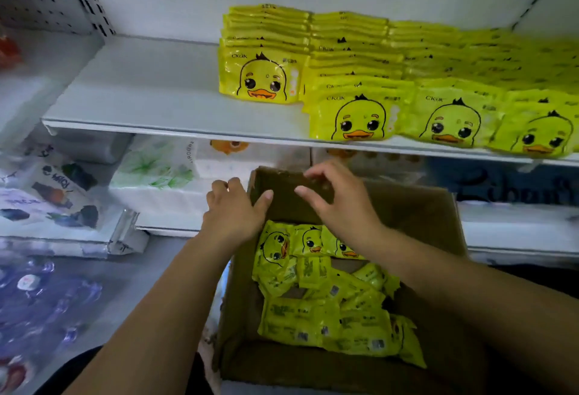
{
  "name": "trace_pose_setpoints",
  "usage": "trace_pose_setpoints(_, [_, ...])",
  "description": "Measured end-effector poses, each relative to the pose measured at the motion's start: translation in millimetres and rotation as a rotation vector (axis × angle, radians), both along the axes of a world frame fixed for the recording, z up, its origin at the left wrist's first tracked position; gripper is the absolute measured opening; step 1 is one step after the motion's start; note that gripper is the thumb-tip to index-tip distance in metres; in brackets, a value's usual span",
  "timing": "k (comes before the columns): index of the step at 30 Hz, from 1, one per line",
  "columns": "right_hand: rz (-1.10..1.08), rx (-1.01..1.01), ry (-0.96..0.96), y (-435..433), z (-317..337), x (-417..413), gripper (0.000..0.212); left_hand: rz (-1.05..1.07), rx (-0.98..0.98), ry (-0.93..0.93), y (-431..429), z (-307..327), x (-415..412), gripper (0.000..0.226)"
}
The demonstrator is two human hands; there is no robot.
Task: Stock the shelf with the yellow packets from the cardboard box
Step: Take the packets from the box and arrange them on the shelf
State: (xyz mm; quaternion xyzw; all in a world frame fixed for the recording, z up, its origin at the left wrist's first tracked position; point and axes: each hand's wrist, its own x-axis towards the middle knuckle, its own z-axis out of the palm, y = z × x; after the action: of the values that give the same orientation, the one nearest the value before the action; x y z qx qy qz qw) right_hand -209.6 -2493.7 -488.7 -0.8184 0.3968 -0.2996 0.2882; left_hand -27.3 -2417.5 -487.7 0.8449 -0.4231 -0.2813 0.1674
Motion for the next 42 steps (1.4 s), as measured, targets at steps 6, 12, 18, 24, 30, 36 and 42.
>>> trace_pose_setpoints(6, [-0.517,0.825,0.002,11,-129,-60,0.028,0.061,-0.02,0.092,20,-38,-12,0.06])
trace_pose_setpoints(12, [-0.977,1.52,-0.505,-7,-209,-96,0.04,0.143,-0.164,0.107,20,-55,-17,0.043])
trace_pose_setpoints(18, [-1.033,1.585,-0.782,-14,-237,-79,0.028,0.151,-0.181,0.058,14,-62,-15,0.045])
trace_pose_setpoints(24, [-1.156,1.607,-0.624,-34,-256,-66,0.025,0.177,-0.204,0.02,11,-69,-12,0.043])
trace_pose_setpoints(30, [-0.974,1.717,-0.518,-16,-258,-25,0.028,0.169,-0.199,0.003,10,-72,-15,0.04])
trace_pose_setpoints(36, [-1.042,1.662,-0.675,-22,-258,-5,0.019,0.172,-0.186,0.004,10,-73,-14,0.038])
trace_pose_setpoints(42, [-0.987,1.637,-0.738,-13,-253,-7,0.019,0.173,-0.167,0.007,8,-72,-14,0.039])
